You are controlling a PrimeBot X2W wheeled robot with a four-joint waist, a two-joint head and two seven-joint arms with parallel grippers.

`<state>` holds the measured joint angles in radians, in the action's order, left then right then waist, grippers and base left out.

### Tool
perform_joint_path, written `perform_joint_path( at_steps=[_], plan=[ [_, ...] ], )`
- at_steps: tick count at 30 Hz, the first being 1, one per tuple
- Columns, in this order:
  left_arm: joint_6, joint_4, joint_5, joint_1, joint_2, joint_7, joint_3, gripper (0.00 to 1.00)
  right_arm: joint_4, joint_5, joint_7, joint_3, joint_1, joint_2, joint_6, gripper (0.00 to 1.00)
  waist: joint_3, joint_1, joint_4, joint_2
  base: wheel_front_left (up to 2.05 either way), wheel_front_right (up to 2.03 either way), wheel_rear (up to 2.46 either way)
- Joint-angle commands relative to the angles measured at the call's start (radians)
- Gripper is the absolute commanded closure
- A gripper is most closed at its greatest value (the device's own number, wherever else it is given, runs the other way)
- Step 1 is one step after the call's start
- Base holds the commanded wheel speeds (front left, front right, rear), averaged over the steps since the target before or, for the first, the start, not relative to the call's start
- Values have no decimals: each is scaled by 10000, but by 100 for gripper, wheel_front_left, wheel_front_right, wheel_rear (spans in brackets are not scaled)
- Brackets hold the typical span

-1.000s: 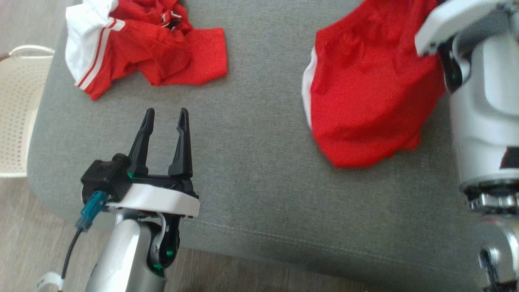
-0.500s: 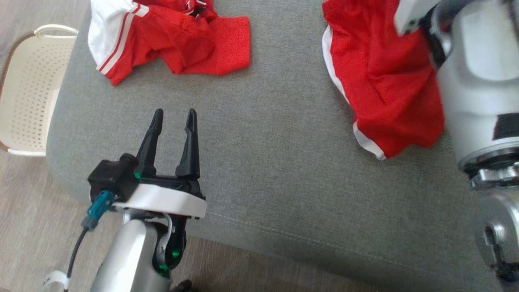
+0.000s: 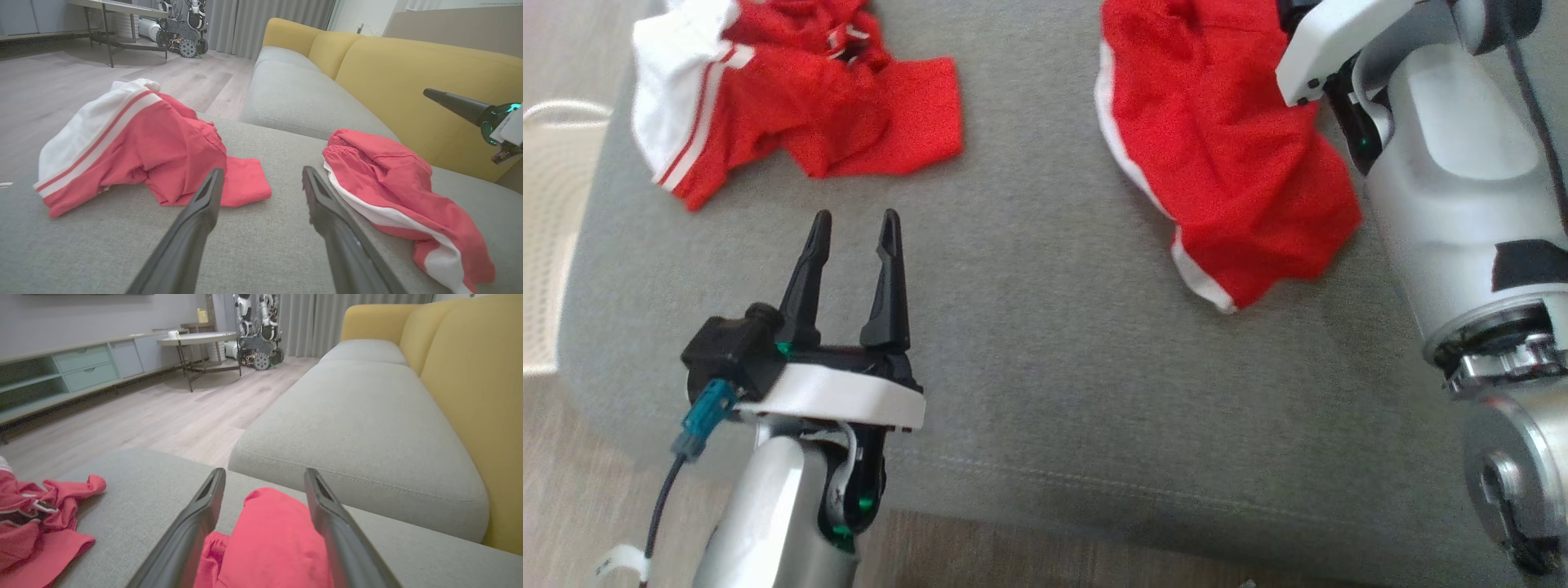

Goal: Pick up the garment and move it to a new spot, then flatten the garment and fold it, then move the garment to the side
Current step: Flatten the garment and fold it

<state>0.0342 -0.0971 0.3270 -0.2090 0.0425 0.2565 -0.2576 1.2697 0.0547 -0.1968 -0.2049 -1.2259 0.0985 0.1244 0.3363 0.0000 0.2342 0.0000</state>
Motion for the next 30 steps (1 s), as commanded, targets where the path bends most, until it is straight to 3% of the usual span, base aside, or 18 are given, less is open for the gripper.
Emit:
perform_joint_path(
  at_steps=[1, 10, 22, 30],
  plan=[
    [-16, 385, -92, -244, 78, 53, 381, 0, -398, -212, -193, -116, -14, -307, 63, 0, -250, 0, -354, 0, 0, 0, 0],
    [50, 477, -71, -25, 78, 53, 625, 0, -1866, -1444, -633, -29, 1881, -252, 63, 0, -1151, 0, -1371, 0, 0, 0, 0],
    [88, 621, 143, 415, 78, 53, 1000, 0, -7164, -1802, -647, 561, 7219, -367, 63, 0, -1766, 0, -2161, 0, 0, 0, 0],
    [-91, 652, 23, 540, 78, 53, 1088, 0, -8703, -1819, -648, 650, 9131, -474, 63, 0, -1882, 0, -2305, 0, 0, 0, 0]
  ],
)
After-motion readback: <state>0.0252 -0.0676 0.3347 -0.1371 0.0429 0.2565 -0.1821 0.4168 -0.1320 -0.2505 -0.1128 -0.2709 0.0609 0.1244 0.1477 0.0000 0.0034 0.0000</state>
